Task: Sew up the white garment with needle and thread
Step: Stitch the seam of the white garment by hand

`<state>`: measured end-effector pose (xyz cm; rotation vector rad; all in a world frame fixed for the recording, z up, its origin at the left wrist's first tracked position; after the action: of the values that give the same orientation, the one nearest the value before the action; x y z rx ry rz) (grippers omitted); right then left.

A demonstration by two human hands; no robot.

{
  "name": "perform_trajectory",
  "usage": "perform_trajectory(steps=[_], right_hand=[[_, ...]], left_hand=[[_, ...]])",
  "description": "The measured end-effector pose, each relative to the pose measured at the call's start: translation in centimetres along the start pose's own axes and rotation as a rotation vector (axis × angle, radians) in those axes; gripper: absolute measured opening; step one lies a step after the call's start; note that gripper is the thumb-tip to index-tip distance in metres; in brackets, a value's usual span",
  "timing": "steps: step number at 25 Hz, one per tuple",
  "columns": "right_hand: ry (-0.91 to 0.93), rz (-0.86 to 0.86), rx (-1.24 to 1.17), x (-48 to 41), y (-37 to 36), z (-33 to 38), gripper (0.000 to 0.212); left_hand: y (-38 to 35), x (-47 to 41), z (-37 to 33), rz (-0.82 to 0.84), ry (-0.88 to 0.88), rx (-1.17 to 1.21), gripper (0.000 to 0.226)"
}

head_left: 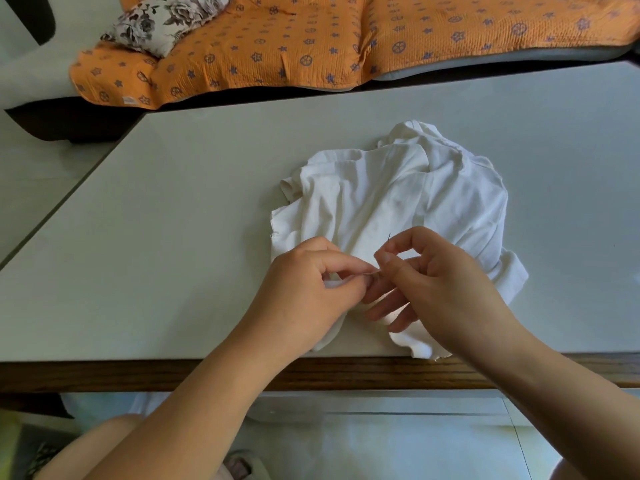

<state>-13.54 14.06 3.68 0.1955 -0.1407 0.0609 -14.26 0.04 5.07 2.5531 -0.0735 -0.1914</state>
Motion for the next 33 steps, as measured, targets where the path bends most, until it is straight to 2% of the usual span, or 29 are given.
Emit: perform_trajectory(steps=[4, 6, 9, 11, 13, 19, 21, 24, 27, 29, 33], right_hand=[[0.108, -0.147, 0.147, -0.7, 1.8, 0.9, 0.01], [0.092, -0.161, -0.007, -1.3, 2.6, 0.9, 0.011], [-0.034, -0.017, -0.444, -1.9, 2.1, 0.9, 0.01], [-0.113, 0.049, -0.643, -2.1, 1.7, 0.7, 0.01], [-0.126, 0.055, -0.736, -2.5, 1.9, 0.6, 0.011], [-0.073, -0.006, -0.809, -3.4, 3.3, 0.5, 0.012], [-0.053, -0.007, -0.742, -3.4, 3.3, 0.5, 0.011], [0.039, -0.02, -0.284, -2.6, 3.1, 1.1, 0.008], [0.137, 0.046, 0.113, -1.4, 1.9, 2.0, 0.013], [0.142, 0.087, 0.25, -1.0, 1.3, 1.7, 0.018], [0.145, 0.123, 0.33, -0.9, 1.1, 1.3, 0.018]], left_hand=[[0.2, -0.1, 0.2, -0.012, 0.024, 0.006, 0.011], [-0.1, -0.2, 0.3, 0.013, 0.038, 0.015, 0.01], [-0.3, -0.2, 0.6, 0.033, 0.067, 0.042, 0.009], [-0.4, -0.2, 0.9, 0.046, 0.103, 0.07, 0.006], [-0.5, -0.2, 1.0, 0.066, 0.124, 0.083, 0.005], [-0.6, -0.2, 1.3, 0.081, 0.149, 0.125, 0.009], [-0.6, -0.2, 1.5, 0.083, 0.158, 0.13, 0.007], [-0.7, -0.2, 1.8, 0.104, 0.177, 0.134, 0.005], [-0.4, -0.3, 2.2, 0.116, 0.212, 0.13, 0.005], [-0.1, -0.3, 2.2, 0.124, 0.227, 0.151, 0.005], [0.4, -0.2, 2.1, 0.118, 0.257, 0.184, 0.005]])
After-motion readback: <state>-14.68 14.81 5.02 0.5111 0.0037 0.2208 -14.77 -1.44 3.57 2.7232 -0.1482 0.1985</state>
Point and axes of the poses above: each hand's wrist, its own x-axis away from the middle knuckle, its own y-axis out of the back of the hand, z = x × y, the point moved 9 cm from there along -x, towards the middle knuckle, and after that the axes turned 3 degrees about -z, right-handed, at the moved point
